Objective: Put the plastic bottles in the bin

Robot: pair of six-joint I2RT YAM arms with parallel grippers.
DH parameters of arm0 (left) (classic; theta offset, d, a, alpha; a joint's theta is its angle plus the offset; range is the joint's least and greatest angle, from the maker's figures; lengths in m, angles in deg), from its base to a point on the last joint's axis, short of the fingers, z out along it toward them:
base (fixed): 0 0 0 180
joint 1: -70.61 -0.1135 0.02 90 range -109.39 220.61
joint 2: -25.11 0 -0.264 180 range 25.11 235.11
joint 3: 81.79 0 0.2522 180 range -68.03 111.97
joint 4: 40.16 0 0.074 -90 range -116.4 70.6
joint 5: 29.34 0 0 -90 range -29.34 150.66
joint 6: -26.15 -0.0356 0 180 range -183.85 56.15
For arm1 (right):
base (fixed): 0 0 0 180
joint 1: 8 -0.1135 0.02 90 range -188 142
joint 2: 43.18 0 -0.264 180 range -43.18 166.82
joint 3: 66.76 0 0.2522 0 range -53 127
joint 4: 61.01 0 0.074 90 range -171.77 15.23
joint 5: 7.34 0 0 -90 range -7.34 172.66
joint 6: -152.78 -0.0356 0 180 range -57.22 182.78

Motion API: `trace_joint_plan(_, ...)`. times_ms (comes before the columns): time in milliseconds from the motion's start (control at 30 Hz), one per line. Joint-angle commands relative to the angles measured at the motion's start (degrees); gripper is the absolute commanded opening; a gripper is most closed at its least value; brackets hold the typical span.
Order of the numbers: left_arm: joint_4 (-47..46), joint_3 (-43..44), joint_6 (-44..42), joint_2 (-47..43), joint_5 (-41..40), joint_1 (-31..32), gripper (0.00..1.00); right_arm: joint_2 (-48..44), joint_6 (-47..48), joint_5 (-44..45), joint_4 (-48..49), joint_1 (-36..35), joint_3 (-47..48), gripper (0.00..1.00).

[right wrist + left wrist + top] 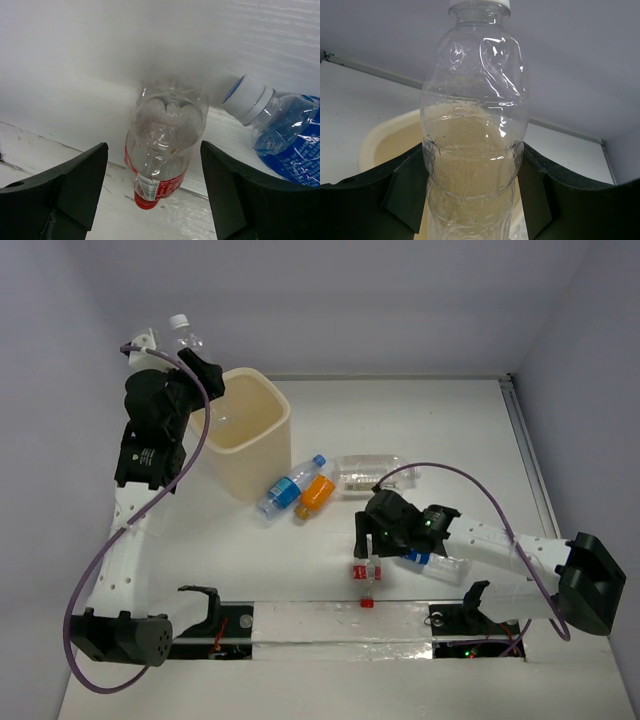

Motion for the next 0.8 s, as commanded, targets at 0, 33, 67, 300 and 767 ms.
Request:
trace_joint_plan(0,-7.29,-1.46,1.12,0.72,1.26,-2.37,0.44,0.91,-0.83,2.52,4.77,-0.89,-1.0,0.8)
trace_joint_plan(33,-9.21,-1.99,0.51,1.51,1.26,-2.37,0.44,1.61,-0.91,2.61,5.13,-0.89,-1.18,0.8)
trace_joint_plan(67,-9.93,-2.7,0.07,1.86,1.17,-2.37,0.44,1.96,-0.83,2.7,5.48,-0.89,-1.18,0.8)
trace_joint_plan(300,-19.07,-10.42,-2.83,3.71,-0.68,-2.37,0.55,5.57,-1.09,4.37,6.28,-1.95,0.13,0.73)
trace_joint_plan(767,-15.04,-8.59,-2.84,-2.34,9.23,-2.37,0.81,-2.33,-0.04,6.92,-1.63,-2.56,8.2,0.47)
